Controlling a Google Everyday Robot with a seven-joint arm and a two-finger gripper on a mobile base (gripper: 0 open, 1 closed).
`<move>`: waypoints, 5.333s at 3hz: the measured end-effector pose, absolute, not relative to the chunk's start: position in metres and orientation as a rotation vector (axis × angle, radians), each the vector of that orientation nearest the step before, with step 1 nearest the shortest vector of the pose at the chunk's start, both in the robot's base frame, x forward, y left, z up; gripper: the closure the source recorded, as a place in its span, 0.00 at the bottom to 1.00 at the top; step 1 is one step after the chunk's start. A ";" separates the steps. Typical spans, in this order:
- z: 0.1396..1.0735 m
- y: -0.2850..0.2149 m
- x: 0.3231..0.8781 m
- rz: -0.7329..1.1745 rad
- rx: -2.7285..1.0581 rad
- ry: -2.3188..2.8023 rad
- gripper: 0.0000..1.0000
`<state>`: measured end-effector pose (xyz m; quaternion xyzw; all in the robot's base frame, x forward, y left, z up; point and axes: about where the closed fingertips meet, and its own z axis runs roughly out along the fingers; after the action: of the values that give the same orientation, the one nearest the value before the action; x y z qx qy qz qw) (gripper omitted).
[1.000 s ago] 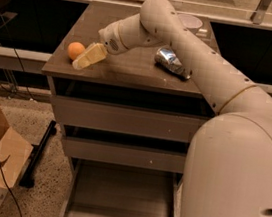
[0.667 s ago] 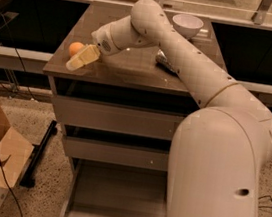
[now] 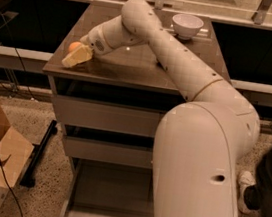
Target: Place orange into bottom drawer
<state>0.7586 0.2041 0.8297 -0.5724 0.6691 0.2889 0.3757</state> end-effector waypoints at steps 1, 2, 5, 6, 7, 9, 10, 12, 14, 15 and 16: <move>0.832 0.194 0.759 0.706 -1.455 1.731 0.50; 0.842 0.172 0.751 0.689 -1.396 1.738 0.73; 0.855 0.066 0.648 0.729 -1.172 1.809 1.00; 0.849 0.020 0.606 0.725 -1.123 1.888 1.00; 0.815 -0.019 0.565 0.735 -1.125 1.995 1.00; 0.752 -0.030 0.557 0.801 -1.069 2.059 1.00; 0.726 -0.043 0.560 0.795 -1.017 2.102 1.00; 0.636 -0.055 0.563 0.822 -0.968 2.183 1.00; 0.545 -0.076 0.545 0.882 -0.863 2.234 1.00; 0.542 -0.076 0.546 0.880 -0.854 2.235 1.00; 0.527 -0.069 0.548 0.882 -0.856 2.257 1.00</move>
Offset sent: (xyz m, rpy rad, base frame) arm -0.0181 -0.0723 0.0213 0.0330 -0.0317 -0.1505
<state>0.5483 -0.0691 0.5267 -0.3195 0.8426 0.3292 0.2820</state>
